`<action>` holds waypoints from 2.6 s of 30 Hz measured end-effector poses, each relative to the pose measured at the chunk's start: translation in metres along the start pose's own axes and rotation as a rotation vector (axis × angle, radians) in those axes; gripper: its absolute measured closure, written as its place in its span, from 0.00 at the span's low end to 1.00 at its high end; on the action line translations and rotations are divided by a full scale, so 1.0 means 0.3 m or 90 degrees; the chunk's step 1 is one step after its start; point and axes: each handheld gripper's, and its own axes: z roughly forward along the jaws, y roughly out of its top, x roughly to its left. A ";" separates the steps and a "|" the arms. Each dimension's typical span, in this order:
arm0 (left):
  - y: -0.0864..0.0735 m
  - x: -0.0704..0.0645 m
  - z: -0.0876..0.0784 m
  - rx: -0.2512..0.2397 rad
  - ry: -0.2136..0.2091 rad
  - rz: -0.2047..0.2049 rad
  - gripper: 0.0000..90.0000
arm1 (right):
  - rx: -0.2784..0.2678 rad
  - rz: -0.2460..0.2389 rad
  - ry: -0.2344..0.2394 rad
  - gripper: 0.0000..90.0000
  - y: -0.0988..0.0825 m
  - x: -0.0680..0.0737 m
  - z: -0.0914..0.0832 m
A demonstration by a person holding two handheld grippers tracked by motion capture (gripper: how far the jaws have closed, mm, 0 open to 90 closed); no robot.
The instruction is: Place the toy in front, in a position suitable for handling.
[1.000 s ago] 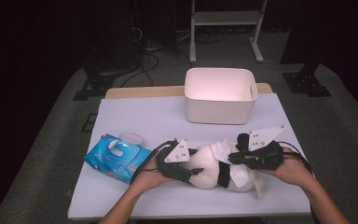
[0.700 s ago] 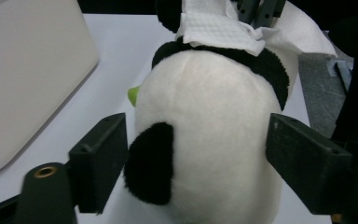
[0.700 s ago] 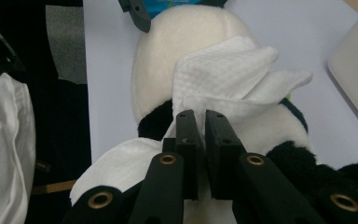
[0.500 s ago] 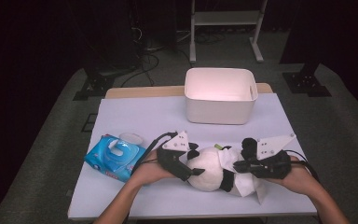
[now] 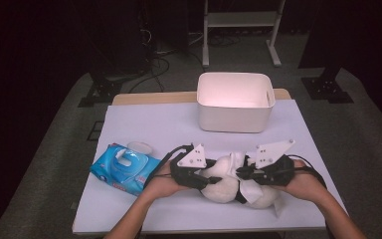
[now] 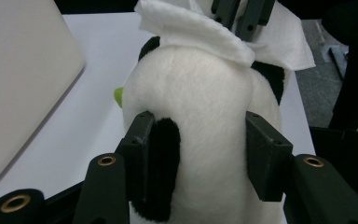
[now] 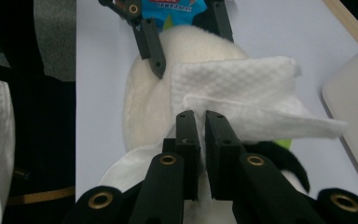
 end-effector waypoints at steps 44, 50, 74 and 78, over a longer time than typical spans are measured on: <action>-0.023 -0.006 0.003 -0.010 -0.044 -0.017 0.50 | -0.026 0.044 0.016 0.93 -0.045 -0.016 -0.035; -0.018 -0.011 0.001 -0.001 -0.031 -0.006 0.51 | -0.045 0.021 0.026 0.93 0.024 -0.012 -0.004; -0.042 -0.008 -0.006 -0.008 -0.040 -0.016 0.51 | 0.023 0.030 -0.008 0.93 0.001 -0.046 -0.024; -0.046 -0.013 -0.008 -0.006 -0.038 -0.013 0.51 | 0.003 0.052 -0.021 0.93 -0.048 -0.037 -0.091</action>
